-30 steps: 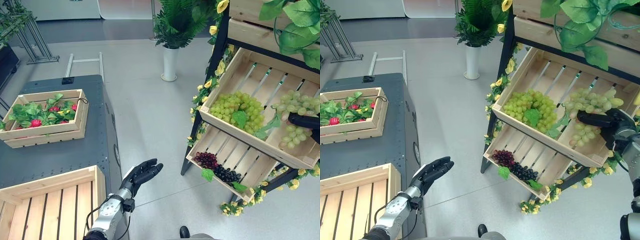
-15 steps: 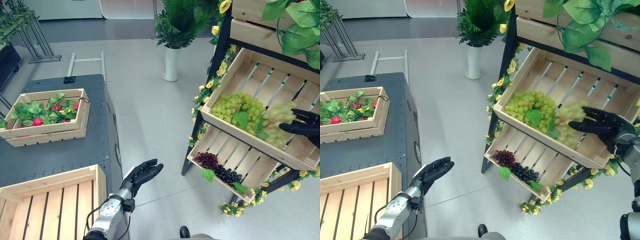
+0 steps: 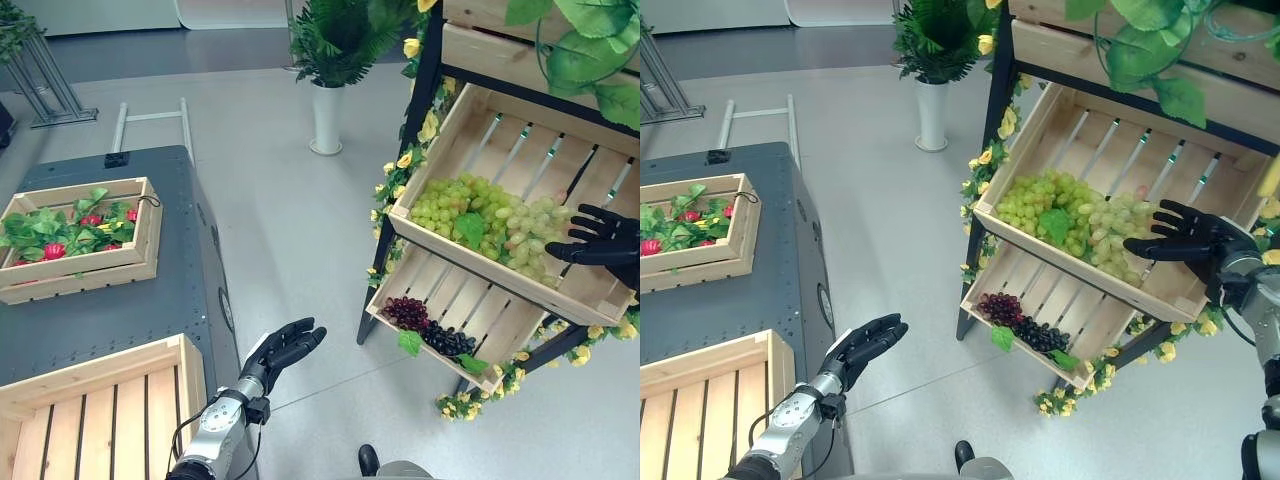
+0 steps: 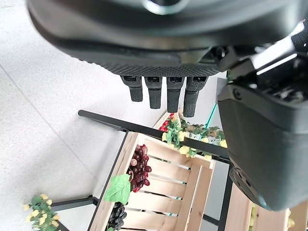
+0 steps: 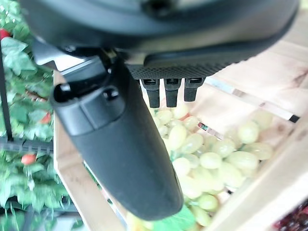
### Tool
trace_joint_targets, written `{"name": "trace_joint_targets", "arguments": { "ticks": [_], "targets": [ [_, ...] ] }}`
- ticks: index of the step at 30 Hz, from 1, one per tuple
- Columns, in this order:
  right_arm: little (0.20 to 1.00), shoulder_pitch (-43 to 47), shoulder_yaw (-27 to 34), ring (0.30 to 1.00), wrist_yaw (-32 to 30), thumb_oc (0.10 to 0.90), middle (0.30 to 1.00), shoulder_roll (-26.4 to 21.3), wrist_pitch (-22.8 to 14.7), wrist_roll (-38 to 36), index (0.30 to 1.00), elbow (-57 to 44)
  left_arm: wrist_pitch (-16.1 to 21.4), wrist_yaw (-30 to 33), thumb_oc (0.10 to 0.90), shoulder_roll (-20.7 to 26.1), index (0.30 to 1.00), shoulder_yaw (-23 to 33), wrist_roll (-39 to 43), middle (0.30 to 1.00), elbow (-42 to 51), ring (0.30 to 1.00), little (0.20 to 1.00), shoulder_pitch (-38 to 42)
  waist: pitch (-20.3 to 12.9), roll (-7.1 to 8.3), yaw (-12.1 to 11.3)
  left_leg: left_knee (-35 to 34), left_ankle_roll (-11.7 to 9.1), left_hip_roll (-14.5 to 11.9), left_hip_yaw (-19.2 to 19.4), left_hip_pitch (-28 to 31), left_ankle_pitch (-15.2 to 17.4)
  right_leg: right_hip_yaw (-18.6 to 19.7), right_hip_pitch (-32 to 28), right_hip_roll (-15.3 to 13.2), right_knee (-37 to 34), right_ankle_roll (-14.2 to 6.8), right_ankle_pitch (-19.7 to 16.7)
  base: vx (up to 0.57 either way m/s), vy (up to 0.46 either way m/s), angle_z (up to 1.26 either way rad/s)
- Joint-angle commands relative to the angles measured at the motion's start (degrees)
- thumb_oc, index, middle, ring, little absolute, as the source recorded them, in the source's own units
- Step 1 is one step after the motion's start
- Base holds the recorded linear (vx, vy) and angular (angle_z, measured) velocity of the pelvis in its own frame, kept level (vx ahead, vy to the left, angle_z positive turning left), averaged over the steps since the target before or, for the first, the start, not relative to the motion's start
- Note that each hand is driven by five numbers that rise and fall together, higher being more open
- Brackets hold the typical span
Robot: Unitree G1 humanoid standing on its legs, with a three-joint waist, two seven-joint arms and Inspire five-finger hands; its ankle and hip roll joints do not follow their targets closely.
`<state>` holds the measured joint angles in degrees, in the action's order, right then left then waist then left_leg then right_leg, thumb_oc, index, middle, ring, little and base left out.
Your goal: Pick up the fruits from the basket on one side to the basket on the other side
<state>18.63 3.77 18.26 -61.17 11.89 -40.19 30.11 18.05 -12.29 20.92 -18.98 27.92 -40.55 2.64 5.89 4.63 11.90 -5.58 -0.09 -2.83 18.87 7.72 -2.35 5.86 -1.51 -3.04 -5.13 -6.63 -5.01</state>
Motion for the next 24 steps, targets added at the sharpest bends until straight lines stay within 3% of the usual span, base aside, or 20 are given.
{"name": "trace_joint_targets", "arguments": {
  "ticks": [1,9,13,15,18,21,24],
  "targets": [
    [0.900,-0.5,8.2,0.900,-7.9,0.800,0.900,3.7,-11.6,6.3,0.900,-13.1,4.8,0.4,0.800,0.2,0.900,1.7,1.7,0.900,2.1,0.900,0.900,5.2,-2.8,-0.01,0.1,0.7,1.0,2.5,-1.4,2.4,8.9,0.5,-1.8,5.4,2.0,2.2,3.9,-0.01,-0.003,-0.10],
    [0.900,-16.8,11.5,0.900,-9.6,0.800,0.900,13.9,-20.6,25.8,0.900,-39.6,4.9,1.8,0.800,-2.3,0.900,4.2,0.7,0.900,1.8,0.900,0.900,3.4,-2.4,-1.86,2.6,0.6,1.4,2.7,-0.1,2.5,8.9,1.8,-1.1,5.5,2.3,1.8,4.1,0.00,0.005,-0.03],
    [0.900,-19.2,10.3,0.900,-12.2,0.800,0.900,15.0,-26.3,36.0,0.900,-44.1,5.3,2.2,0.800,-3.2,0.900,3.9,0.2,0.900,1.1,0.900,0.900,3.3,-2.4,-2.47,3.1,0.6,1.6,2.8,0.4,2.6,9.0,2.0,-1.1,5.5,2.1,1.6,4.0,-0.01,-0.001,-0.08],
    [0.900,-20.0,9.6,0.900,-16.8,0.800,0.900,14.9,-31.7,46.1,0.900,-45.8,5.7,2.5,0.800,-3.7,0.900,3.1,-0.3,0.900,0.9,0.900,0.900,2.8,-2.6,-3.15,3.2,0.6,1.7,2.9,-0.1,3.1,10.2,1.7,-1.8,5.3,1.8,1.0,4.9,0.06,0.038,-0.03],
    [0.900,-20.3,7.7,0.900,-24.2,0.800,0.900,14.2,-36.3,59.8,0.900,-47.0,6.1,2.9,0.800,-4.3,0.900,2.3,-0.6,0.900,0.6,0.900,0.900,2.3,-2.7,-3.54,2.9,0.6,1.8,3.0,-0.2,3.1,10.3,1.5,-2.0,5.3,1.7,0.8,5.0,0.02,0.013,0.00],
    [0.900,-19.7,4.0,0.900,-28.9,0.800,0.900,14.3,-38.3,66.6,0.900,-46.4,6.6,2.7,0.800,-4.9,0.900,1.6,-0.9,0.900,0.0,0.900,0.900,2.1,-2.8,-3.77,2.1,0.6,1.9,3.0,-0.6,3.1,10.3,0.9,-2.1,5.1,1.8,0.7,5.2,0.00,-0.011,0.01],
    [0.900,-18.4,-1.2,0.900,-31.5,0.800,0.900,15.1,-37.9,70.2,0.900,-44.6,6.8,2.4,0.800,-5.3,0.900,0.8,-1.1,0.900,-0.4,0.900,0.900,1.8,-2.8,-3.48,0.8,0.7,1.8,3.1,-0.6,2.4,9.2,0.2,-1.5,4.9,1.9,0.9,4.4,-0.07,-0.084,0.05]
  ]
}}
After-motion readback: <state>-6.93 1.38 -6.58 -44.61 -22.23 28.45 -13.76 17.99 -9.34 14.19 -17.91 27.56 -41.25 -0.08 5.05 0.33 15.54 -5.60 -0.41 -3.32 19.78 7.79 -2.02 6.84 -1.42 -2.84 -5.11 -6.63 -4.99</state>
